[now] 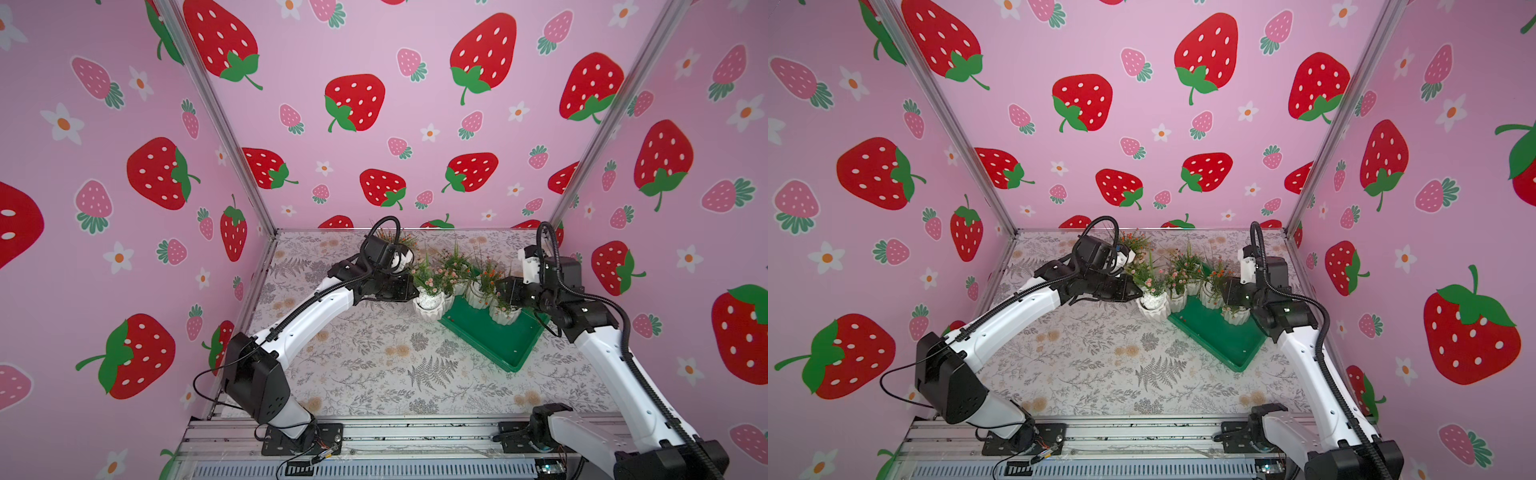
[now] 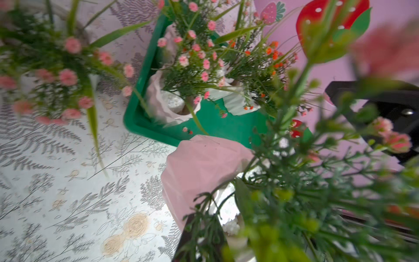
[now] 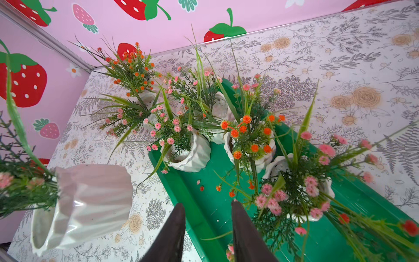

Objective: Put the potted gypsophila into the storage box
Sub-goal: Place the baby's breath potted plant at the storage box.

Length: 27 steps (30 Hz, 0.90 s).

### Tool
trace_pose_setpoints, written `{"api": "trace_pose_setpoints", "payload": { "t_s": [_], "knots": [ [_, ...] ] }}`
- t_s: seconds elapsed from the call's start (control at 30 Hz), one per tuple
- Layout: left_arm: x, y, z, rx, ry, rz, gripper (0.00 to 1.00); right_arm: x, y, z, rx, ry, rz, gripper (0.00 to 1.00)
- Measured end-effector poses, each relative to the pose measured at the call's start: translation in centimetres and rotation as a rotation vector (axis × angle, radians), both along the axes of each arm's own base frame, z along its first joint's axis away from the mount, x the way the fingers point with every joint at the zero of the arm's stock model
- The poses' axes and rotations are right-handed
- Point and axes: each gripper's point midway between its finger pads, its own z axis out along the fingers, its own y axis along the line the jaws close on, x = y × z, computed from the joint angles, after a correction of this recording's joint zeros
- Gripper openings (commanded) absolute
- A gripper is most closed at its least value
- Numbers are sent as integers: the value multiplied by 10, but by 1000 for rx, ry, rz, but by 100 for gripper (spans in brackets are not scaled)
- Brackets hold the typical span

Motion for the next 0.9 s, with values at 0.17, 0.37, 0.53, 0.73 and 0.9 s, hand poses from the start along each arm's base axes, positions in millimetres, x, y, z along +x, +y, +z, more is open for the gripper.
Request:
{"api": "trace_pose_setpoints", "payload": {
  "t_s": [0.17, 0.37, 0.53, 0.73, 0.9],
  "knots": [
    [6, -44, 6, -29, -15, -76, 0, -1, -3, -5, 14, 16, -3, 36],
    [13, -82, 5, -51, -20, -134, 0, -5, -9, -7, 26, 19, -16, 36],
    [16, -98, -4, -47, -9, -154, 0, -5, -15, -3, 35, 6, -30, 36],
    [24, -105, -28, -10, 17, -152, 0, -7, -15, -4, 43, 10, -26, 37],
    [36, -112, -54, 36, 28, -134, 0, -9, -13, -9, 52, 26, -11, 36]
  ]
}}
